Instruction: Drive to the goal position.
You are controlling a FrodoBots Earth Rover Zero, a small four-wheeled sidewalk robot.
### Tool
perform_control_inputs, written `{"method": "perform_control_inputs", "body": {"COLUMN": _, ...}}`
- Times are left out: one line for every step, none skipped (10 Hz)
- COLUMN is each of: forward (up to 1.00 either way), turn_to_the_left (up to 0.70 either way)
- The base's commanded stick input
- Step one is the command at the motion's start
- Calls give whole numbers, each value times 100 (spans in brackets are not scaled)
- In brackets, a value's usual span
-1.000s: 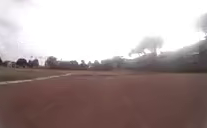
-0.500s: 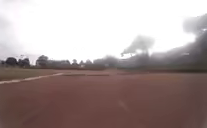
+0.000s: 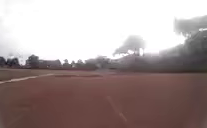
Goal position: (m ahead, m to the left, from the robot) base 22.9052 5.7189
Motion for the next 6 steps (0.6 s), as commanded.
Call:
{"method": "perform_control_inputs", "body": {"forward": 70, "turn_to_the_left": 0}}
{"method": "perform_control_inputs", "body": {"forward": 70, "turn_to_the_left": 0}}
{"method": "perform_control_inputs", "body": {"forward": 70, "turn_to_the_left": 0}}
{"method": "perform_control_inputs", "body": {"forward": 70, "turn_to_the_left": 0}}
{"method": "perform_control_inputs", "body": {"forward": 70, "turn_to_the_left": 0}}
{"method": "perform_control_inputs", "body": {"forward": 70, "turn_to_the_left": 0}}
